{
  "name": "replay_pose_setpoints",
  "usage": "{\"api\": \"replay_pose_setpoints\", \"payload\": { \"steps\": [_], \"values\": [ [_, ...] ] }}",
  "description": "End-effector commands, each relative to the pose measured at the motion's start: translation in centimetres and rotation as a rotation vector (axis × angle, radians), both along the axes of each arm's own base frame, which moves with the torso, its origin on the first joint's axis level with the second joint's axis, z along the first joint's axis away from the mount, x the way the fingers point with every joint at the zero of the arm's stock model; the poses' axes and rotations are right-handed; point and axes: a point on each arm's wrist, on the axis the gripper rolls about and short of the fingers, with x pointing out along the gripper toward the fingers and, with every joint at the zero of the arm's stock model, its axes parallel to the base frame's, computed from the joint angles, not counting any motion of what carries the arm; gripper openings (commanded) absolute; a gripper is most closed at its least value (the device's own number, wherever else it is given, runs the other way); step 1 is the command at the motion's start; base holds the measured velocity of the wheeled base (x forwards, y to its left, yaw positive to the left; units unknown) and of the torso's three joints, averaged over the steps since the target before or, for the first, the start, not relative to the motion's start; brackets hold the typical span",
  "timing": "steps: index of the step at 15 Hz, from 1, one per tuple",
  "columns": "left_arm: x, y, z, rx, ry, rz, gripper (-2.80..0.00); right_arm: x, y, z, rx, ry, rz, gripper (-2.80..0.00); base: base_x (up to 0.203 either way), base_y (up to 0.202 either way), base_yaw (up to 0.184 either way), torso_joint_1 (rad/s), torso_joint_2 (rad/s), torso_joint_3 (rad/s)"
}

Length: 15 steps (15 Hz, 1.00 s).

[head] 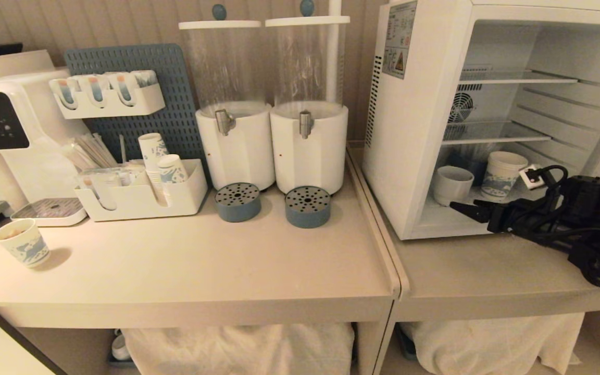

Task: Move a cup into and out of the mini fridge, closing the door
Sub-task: Take the ceramic cup out of the freezer

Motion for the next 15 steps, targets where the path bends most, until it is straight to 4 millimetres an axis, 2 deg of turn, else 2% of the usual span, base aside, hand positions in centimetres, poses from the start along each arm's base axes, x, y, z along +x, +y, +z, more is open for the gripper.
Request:
{"api": "replay_pose_setpoints", "payload": {
  "steps": [1,6,15],
  "values": [
    [0.0,0.0,-0.1,-0.001,0.002,0.0,-2.8,0.9,-0.2,-0.3,0.001,-0.002,0.003,0.0,0.0,0.0,0.0,0.0,0.0,0.0],
    [0.0,0.0,-0.1,-0.006,-0.002,0.0,-2.8,2.6,0.0,0.7,0.002,0.009,0.015,0.0,0.0,0.0,0.0,0.0,0.0,0.0],
    [0.1,0.0,-0.1,-0.006,-0.003,0.0,-2.8,4.7,0.4,0.8,-0.004,0.006,0.031,0.0,0.0,0.0,0.0,0.0,0.0,0.0]
  ]
}}
